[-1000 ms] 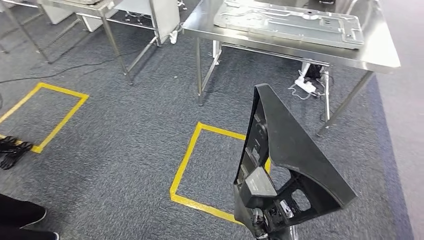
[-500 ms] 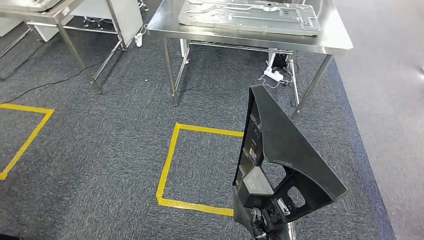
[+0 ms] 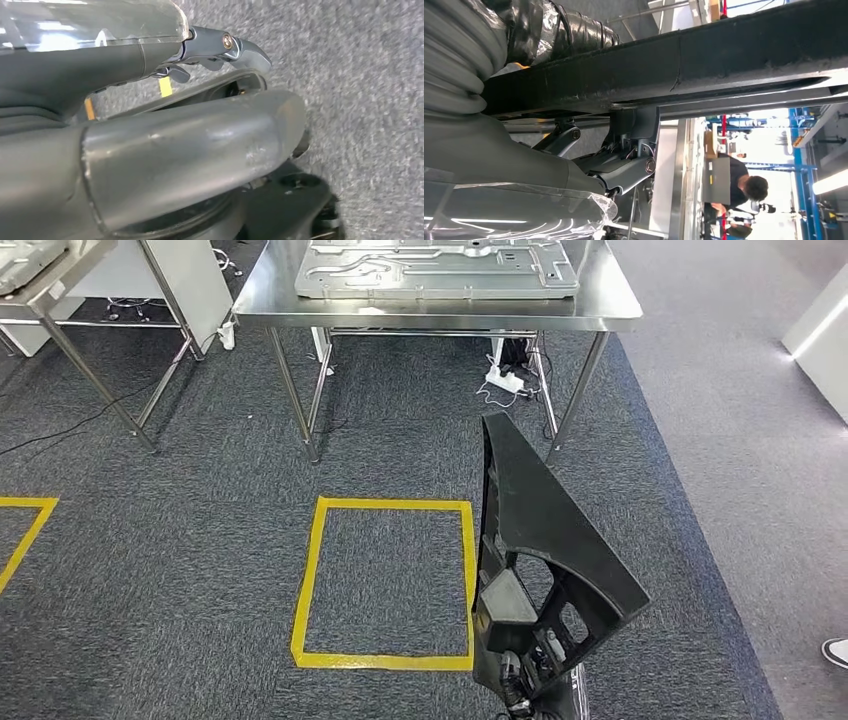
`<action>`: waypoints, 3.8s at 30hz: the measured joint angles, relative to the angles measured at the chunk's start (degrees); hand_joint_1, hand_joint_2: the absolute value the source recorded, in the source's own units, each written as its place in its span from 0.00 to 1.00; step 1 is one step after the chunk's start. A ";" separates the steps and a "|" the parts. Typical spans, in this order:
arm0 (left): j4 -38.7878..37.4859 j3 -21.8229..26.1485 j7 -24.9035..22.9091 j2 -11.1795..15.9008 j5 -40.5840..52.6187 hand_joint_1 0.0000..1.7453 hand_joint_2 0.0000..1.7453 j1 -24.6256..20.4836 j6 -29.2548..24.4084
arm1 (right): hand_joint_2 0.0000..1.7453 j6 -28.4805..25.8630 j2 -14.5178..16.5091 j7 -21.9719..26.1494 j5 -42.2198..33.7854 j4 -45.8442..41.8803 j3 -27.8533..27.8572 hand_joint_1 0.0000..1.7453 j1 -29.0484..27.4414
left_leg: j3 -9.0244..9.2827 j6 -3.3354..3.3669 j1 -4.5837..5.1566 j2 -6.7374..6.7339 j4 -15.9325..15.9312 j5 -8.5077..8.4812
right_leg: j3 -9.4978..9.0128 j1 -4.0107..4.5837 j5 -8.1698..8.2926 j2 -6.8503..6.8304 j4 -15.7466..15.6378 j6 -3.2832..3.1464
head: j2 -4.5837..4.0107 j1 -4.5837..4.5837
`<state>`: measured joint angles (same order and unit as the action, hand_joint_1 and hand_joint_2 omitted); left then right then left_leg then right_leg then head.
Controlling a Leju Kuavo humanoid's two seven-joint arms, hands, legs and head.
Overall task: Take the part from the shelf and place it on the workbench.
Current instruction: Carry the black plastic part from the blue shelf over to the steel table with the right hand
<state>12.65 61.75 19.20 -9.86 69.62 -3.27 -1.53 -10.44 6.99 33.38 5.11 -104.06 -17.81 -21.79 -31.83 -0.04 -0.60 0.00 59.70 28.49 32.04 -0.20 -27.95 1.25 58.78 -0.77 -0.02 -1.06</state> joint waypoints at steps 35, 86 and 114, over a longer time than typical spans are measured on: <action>0.04 0.17 -0.42 1.08 1.45 0.00 0.00 0.50 0.61 | 1.00 -2.52 -0.22 -1.12 -0.63 2.93 -2.57 1.00 1.30 | -2.10 2.47 0.51 -0.17 -0.55 -1.44 | -8.11 -0.14 -5.43 -0.48 2.28 1.49 | 0.00 0.12; 0.01 3.07 -1.35 2.78 1.73 0.00 0.00 -0.22 2.30 | 1.00 -17.40 -1.00 -9.30 11.93 6.95 -4.35 1.00 6.43 | -6.39 -0.66 -0.33 0.08 13.15 7.11 | -0.56 -0.53 -1.24 -1.49 0.13 -0.67 | -0.01 0.41; 0.01 4.09 -2.73 3.62 4.64 0.00 0.00 -0.99 3.78 | 1.00 -26.11 -1.78 -29.48 58.99 12.00 -0.35 1.00 20.67 | 4.38 -0.07 -0.32 0.08 0.02 3.47 | 2.59 -0.90 0.94 -1.12 1.21 0.15 | 0.00 0.29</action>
<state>12.66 65.84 16.47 -6.24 74.26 -4.26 2.25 -36.55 5.21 3.90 64.10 -92.05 -18.16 -1.12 -27.45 -0.12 -0.92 0.08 59.72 31.96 34.62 -1.10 -27.00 0.13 59.99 -0.61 -0.02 -0.77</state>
